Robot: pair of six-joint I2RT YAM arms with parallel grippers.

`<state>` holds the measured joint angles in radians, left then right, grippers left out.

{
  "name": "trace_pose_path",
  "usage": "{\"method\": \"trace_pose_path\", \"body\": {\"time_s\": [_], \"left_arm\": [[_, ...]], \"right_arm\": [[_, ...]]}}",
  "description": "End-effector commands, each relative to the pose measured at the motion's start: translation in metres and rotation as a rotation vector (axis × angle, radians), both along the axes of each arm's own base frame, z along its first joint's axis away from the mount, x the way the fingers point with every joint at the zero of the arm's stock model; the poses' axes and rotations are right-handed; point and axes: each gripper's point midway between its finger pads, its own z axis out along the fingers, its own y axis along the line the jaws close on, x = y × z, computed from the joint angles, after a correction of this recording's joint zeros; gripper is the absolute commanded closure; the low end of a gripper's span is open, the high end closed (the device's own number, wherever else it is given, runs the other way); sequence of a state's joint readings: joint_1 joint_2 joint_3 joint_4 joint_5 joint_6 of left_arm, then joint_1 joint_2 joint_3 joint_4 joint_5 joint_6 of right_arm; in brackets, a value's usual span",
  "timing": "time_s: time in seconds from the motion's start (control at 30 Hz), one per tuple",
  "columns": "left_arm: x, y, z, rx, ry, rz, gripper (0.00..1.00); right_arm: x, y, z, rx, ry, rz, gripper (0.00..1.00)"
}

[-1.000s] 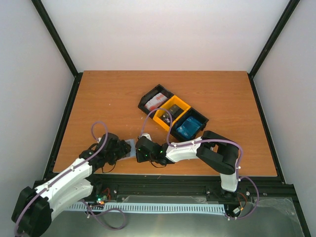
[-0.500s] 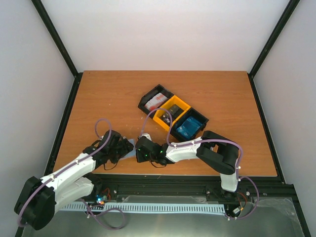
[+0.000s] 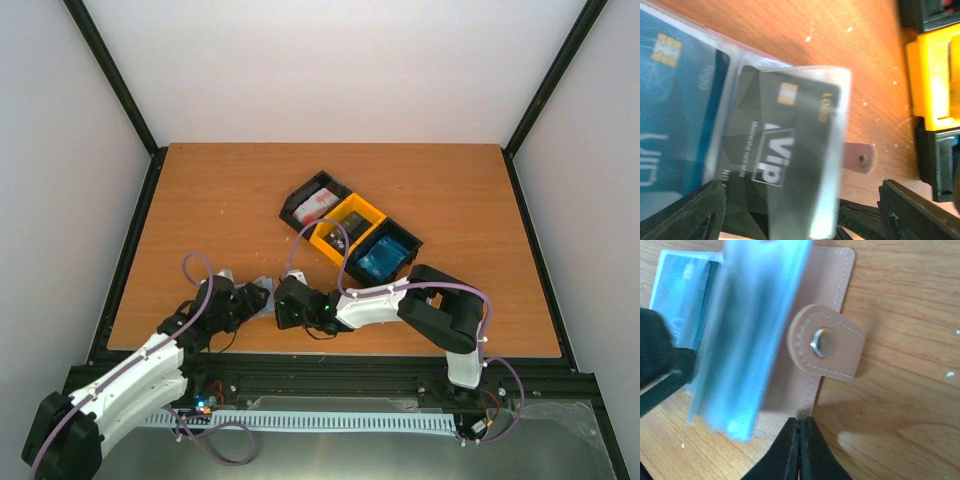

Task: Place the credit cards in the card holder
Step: Insert the credit card into the card holder.

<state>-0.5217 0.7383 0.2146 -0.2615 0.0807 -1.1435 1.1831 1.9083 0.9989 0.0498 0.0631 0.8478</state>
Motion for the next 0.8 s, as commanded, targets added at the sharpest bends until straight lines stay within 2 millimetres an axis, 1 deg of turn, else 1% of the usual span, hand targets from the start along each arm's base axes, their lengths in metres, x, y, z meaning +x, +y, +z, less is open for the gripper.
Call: {"method": "trace_pose_path", "body": {"time_s": [0.0, 0.1, 0.23, 0.33, 0.4, 0.47, 0.53, 0.57, 0.63, 0.77], "left_arm": [[0.006, -0.006, 0.025, -0.071, -0.097, -0.005, 0.15], [0.007, -0.004, 0.034, -0.075, -0.130, 0.001, 0.15], [0.007, 0.009, 0.039, -0.014, -0.120, 0.046, 0.14], [0.008, 0.021, 0.042, 0.055, -0.076, 0.098, 0.12], [0.010, 0.030, 0.044, 0.113, -0.049, 0.133, 0.10], [0.012, 0.041, 0.046, 0.186, -0.015, 0.178, 0.07], [0.014, 0.050, 0.043, 0.260, 0.027, 0.206, 0.02], [0.014, 0.055, 0.042, 0.291, 0.050, 0.221, 0.01], [0.017, 0.059, 0.038, 0.326, 0.085, 0.236, 0.00], [0.021, 0.070, 0.028, 0.327, 0.133, 0.268, 0.00]], "right_arm": [[-0.011, -0.020, -0.026, -0.086, 0.056, 0.004, 0.97], [-0.008, -0.023, -0.020, -0.082, 0.035, -0.008, 0.96], [-0.003, -0.033, -0.009, -0.094, 0.000, -0.037, 0.95], [0.002, -0.042, 0.001, -0.113, -0.030, -0.059, 0.92], [0.005, -0.045, 0.008, -0.120, -0.046, -0.067, 0.85], [0.008, -0.045, 0.018, -0.118, -0.071, -0.063, 0.73], [0.010, -0.041, 0.026, -0.123, -0.096, -0.033, 0.56], [0.011, -0.038, 0.030, -0.131, -0.107, -0.020, 0.52], [0.015, -0.033, 0.034, -0.152, -0.127, 0.002, 0.47], [0.021, -0.025, 0.036, -0.183, -0.150, 0.025, 0.40]]}}
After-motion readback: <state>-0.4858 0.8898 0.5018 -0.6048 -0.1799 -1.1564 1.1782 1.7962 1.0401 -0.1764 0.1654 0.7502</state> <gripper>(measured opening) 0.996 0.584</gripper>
